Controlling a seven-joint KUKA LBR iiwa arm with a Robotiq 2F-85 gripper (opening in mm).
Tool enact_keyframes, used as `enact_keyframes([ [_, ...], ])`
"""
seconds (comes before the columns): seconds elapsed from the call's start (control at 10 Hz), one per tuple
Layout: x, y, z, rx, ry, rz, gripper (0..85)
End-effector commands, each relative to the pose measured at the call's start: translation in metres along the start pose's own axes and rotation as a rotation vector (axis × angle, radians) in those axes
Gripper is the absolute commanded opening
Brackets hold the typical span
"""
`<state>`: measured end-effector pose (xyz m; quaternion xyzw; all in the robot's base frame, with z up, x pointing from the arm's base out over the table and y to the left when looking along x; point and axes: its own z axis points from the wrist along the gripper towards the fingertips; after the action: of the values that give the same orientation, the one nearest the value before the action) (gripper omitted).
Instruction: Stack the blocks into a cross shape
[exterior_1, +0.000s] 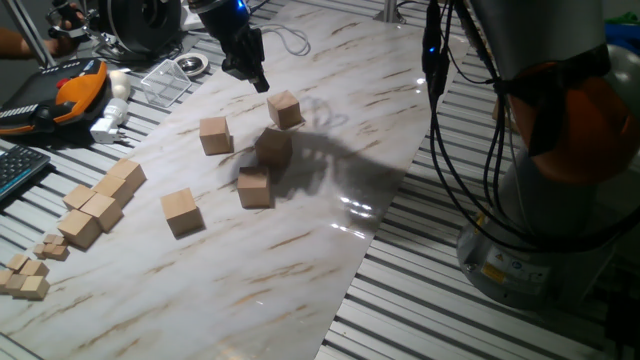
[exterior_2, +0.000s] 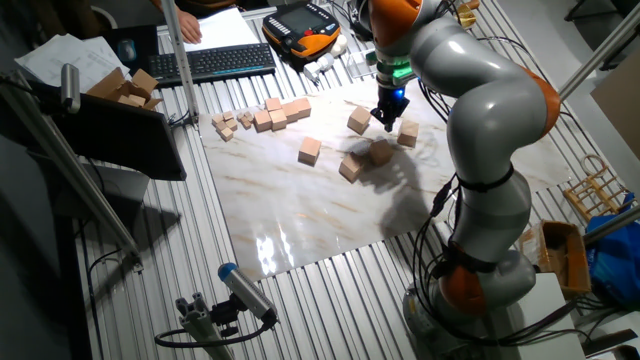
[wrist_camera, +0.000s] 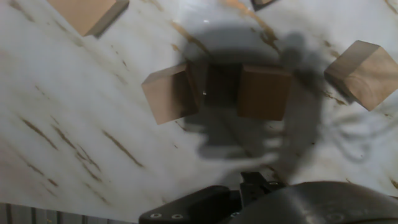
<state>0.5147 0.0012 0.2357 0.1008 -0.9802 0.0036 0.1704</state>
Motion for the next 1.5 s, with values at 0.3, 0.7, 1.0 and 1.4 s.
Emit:
enact_keyframes([
  [0.3, 0.0, -0.0002, -0.0001, -0.002, 0.0, 0.015, 0.0],
  [0.7, 0.0001, -0.0003, -0.0001, -0.002, 0.001, 0.007, 0.0],
  [1.0, 0.0001, -0.0003, -0.0001, -0.027, -0.004, 0.003, 0.0],
  [1.4, 0.0001, -0.0003, -0.0001, -0.135, -0.062, 0.054, 0.0],
])
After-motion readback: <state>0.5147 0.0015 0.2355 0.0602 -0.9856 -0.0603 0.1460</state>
